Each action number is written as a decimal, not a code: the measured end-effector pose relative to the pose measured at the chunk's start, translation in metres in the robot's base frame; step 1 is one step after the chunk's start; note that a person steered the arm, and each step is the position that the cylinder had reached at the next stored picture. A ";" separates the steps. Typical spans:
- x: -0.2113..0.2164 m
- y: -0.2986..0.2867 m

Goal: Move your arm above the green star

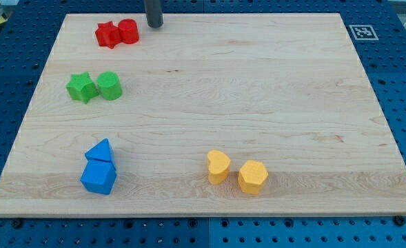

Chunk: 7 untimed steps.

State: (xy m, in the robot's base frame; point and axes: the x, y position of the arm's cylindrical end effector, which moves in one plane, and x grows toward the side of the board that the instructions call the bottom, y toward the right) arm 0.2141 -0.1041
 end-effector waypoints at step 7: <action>0.009 -0.061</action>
State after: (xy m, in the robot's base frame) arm 0.2229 -0.1647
